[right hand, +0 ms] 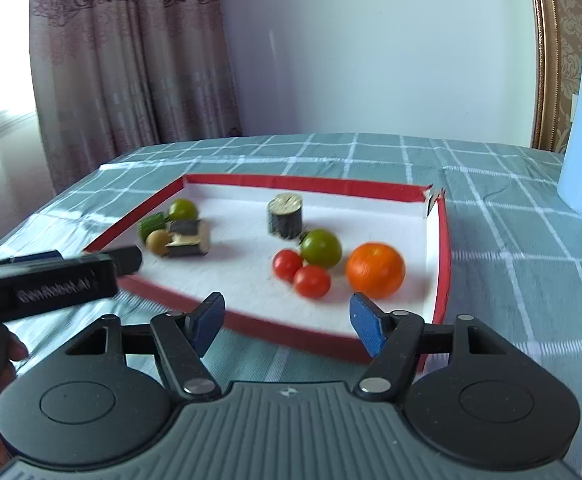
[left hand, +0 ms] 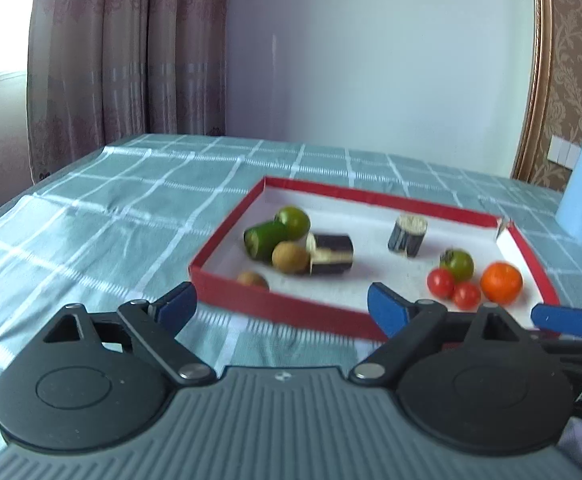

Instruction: Organize fruits

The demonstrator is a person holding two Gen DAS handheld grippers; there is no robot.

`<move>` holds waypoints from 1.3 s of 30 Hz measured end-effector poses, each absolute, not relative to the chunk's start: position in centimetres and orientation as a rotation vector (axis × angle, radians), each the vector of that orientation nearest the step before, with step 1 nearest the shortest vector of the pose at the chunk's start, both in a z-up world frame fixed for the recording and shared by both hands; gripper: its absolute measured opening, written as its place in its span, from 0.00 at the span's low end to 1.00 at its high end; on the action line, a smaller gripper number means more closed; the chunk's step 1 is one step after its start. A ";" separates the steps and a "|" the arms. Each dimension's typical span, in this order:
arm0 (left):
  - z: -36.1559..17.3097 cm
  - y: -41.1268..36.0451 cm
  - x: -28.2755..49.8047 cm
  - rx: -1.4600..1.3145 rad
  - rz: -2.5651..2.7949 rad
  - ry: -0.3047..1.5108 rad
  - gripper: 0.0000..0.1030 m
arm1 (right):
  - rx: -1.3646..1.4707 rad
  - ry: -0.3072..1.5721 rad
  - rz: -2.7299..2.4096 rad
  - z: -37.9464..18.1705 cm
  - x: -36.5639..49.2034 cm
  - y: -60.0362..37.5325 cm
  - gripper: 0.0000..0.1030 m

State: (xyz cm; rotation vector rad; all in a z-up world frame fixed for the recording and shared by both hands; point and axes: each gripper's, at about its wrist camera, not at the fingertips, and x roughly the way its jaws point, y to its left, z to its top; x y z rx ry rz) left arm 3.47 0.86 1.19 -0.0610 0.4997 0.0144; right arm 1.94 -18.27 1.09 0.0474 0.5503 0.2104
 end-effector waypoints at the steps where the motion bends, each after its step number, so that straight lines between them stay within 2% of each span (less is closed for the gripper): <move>1: 0.9 0.9 3.1 -0.058 0.010 0.505 0.90 | 0.043 0.546 0.208 1.0 1.4 -18.2 0.73; 3: 0.6 0.9 2.4 -0.055 0.005 0.513 0.91 | 0.025 0.530 0.186 0.9 0.4 -18.1 0.76; 9: -0.3 0.5 1.7 -0.026 -0.007 0.543 0.93 | 0.107 0.542 0.228 0.5 -1.2 -19.2 0.77; 16: -0.8 -0.3 1.4 0.014 -0.039 0.566 0.94 | 0.049 0.590 0.230 -0.6 -1.7 -18.6 0.77; 25: -0.3 -0.1 1.1 -0.010 -0.029 0.533 1.00 | 0.042 0.630 0.211 -1.6 -1.2 -18.4 0.77; 39: -0.2 -0.6 0.5 0.043 0.000 0.490 1.00 | 0.052 0.628 0.153 -1.9 -0.7 -18.5 0.77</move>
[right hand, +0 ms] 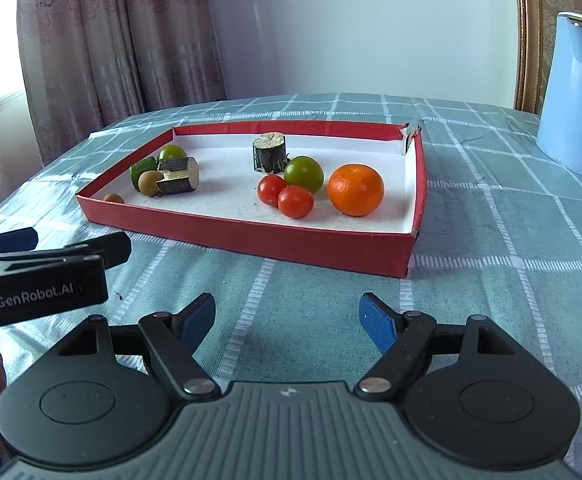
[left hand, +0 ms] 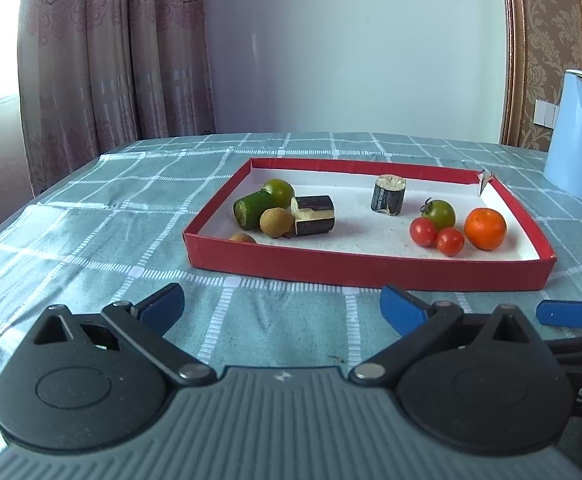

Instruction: Organize fruits

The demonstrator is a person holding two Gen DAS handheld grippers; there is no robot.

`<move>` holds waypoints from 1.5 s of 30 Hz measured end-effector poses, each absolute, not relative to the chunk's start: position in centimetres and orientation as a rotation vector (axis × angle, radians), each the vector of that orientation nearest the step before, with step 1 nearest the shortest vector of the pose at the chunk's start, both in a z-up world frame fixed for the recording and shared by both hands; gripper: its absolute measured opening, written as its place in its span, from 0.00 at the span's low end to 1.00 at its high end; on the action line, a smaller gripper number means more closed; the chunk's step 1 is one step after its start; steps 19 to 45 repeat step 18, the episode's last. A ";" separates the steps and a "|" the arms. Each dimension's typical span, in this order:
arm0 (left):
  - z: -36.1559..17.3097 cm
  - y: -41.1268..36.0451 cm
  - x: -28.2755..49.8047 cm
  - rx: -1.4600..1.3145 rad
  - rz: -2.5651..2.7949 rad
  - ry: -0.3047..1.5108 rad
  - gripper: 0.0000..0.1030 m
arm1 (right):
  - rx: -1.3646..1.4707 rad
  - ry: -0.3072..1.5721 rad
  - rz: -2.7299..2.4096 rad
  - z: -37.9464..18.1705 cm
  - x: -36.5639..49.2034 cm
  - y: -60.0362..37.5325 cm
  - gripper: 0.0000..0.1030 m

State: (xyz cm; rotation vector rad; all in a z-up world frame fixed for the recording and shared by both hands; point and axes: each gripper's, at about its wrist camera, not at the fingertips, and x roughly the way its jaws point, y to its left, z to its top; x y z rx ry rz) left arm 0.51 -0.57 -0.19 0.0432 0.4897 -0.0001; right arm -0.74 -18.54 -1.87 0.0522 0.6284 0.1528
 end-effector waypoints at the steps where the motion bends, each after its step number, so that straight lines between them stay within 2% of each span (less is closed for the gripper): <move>1: -0.2 -0.5 0.5 0.044 0.001 0.487 1.00 | 0.054 0.627 0.149 -1.9 -0.7 -18.5 0.77; 18: 0.0 -1.0 -0.3 0.096 0.030 0.407 1.00 | 0.054 0.624 0.142 -2.0 -0.6 -18.4 0.77; 45: 0.0 -1.0 -0.3 0.096 0.030 0.407 1.00 | 0.054 0.624 0.142 -2.0 -0.6 -18.4 0.77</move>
